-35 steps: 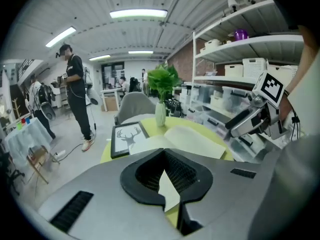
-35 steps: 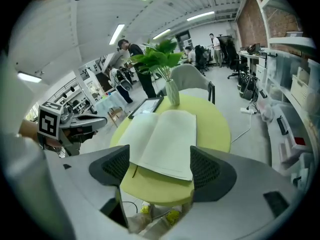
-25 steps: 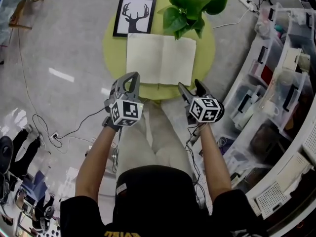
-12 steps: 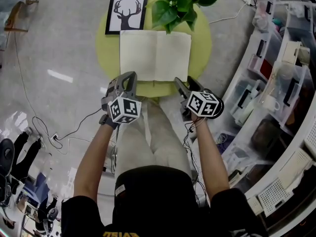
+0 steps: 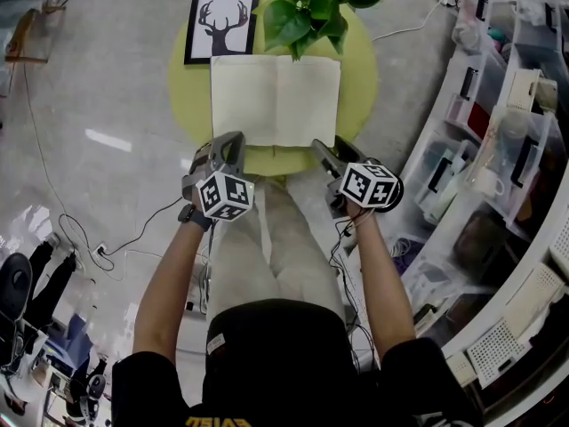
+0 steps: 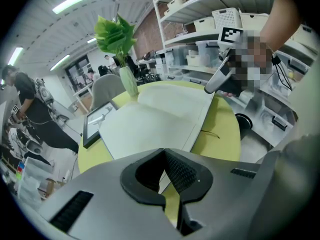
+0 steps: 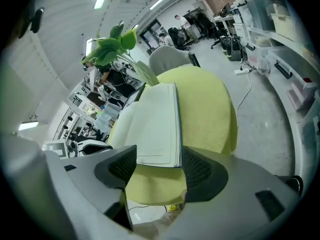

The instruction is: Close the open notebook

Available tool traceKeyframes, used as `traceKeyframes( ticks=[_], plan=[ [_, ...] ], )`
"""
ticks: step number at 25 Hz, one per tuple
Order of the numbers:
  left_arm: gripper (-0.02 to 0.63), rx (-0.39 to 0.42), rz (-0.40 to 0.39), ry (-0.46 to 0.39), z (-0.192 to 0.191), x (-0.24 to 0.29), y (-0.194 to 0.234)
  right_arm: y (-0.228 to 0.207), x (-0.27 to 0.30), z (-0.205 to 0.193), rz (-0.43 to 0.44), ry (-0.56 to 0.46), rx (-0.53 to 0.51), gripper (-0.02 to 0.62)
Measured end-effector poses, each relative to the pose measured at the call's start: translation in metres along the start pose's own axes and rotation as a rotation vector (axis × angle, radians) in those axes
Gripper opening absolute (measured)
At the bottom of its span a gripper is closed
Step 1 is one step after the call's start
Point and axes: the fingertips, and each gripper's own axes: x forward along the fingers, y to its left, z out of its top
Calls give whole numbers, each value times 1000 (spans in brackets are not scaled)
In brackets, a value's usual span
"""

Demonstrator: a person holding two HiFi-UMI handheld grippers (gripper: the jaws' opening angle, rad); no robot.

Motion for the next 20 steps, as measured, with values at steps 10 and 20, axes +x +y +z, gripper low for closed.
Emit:
traceKeyframes(
  ticks=[10,20],
  plan=[
    [17,-13,-6,18,-1,6,-1,0,-1,0,24,-9,18,261],
    [17,54,23,33,-1,3,0,-2,-8,3,17,-45,22,187]
  ],
)
